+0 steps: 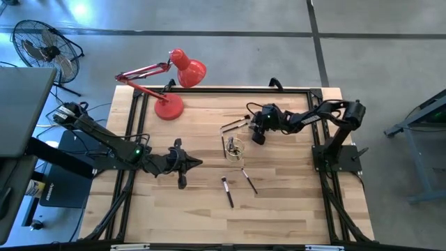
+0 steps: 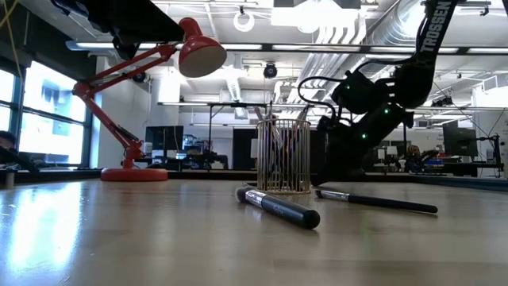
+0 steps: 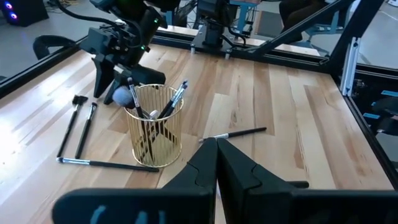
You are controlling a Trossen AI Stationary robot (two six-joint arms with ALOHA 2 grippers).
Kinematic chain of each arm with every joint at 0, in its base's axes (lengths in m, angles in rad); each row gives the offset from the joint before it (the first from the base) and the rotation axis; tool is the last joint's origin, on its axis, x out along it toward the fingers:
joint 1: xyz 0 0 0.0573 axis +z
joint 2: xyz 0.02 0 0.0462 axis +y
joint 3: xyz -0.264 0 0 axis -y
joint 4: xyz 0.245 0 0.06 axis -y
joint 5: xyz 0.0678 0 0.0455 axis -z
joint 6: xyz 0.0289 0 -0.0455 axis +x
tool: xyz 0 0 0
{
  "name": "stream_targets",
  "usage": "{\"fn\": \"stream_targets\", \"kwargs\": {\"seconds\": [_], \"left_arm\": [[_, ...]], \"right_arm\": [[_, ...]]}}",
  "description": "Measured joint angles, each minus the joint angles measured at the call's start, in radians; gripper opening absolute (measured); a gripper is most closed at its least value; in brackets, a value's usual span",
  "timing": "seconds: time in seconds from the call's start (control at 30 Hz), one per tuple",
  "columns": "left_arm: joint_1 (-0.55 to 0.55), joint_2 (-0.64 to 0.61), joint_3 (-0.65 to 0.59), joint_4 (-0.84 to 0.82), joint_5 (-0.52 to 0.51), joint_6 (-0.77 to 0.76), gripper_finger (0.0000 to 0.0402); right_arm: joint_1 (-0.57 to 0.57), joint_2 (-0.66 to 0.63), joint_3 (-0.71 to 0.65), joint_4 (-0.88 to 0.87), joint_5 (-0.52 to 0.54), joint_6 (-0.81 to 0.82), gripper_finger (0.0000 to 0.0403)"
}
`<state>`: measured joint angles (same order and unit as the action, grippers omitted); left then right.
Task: Put items in baskets/containers
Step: Put the eyeshadow brush into the wire organizer
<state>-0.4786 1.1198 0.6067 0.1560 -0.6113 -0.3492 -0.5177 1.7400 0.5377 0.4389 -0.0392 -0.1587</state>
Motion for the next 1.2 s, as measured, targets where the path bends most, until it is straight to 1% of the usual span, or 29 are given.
{"fn": "stream_targets", "kwargs": {"seconds": [0.1,0.23,0.37,0.5,0.6,0.8,0.93,1.1,1.2], "left_arm": [[0.000,0.000,0.000,0.000,0.000,0.000,0.0001],[0.000,0.000,0.000,0.000,0.000,0.000,0.0001],[0.000,0.000,0.000,0.001,0.000,0.000,0.0001],[0.000,0.000,0.000,0.000,0.001,0.000,0.0001],[0.000,0.000,0.000,0.000,0.001,0.000,0.0001],[0.000,0.000,0.000,0.000,0.002,0.000,0.0001],[0.000,0.000,0.000,0.000,0.003,0.000,0.0001],[0.000,0.000,0.000,0.002,0.003,0.001,0.0001],[0.000,0.000,0.000,0.010,0.003,0.003,0.0001]], "right_arm": [[-0.001,0.015,0.000,0.043,-0.004,-0.005,0.0147],[-0.003,0.060,0.001,0.124,-0.064,-0.002,0.0153],[-0.001,0.108,0.002,0.175,-0.054,0.000,0.0146],[-0.002,0.133,0.004,0.202,-0.082,-0.002,0.0135],[-0.001,0.133,0.005,0.185,-0.091,-0.002,0.0114],[0.001,0.132,0.005,0.167,-0.102,0.001,0.0045],[0.001,0.106,0.008,0.117,-0.098,0.032,0.0008],[0.009,0.044,0.009,-0.032,-0.093,0.088,0.0004],[0.033,-0.002,0.007,-0.116,-0.080,0.096,0.0003]]}}
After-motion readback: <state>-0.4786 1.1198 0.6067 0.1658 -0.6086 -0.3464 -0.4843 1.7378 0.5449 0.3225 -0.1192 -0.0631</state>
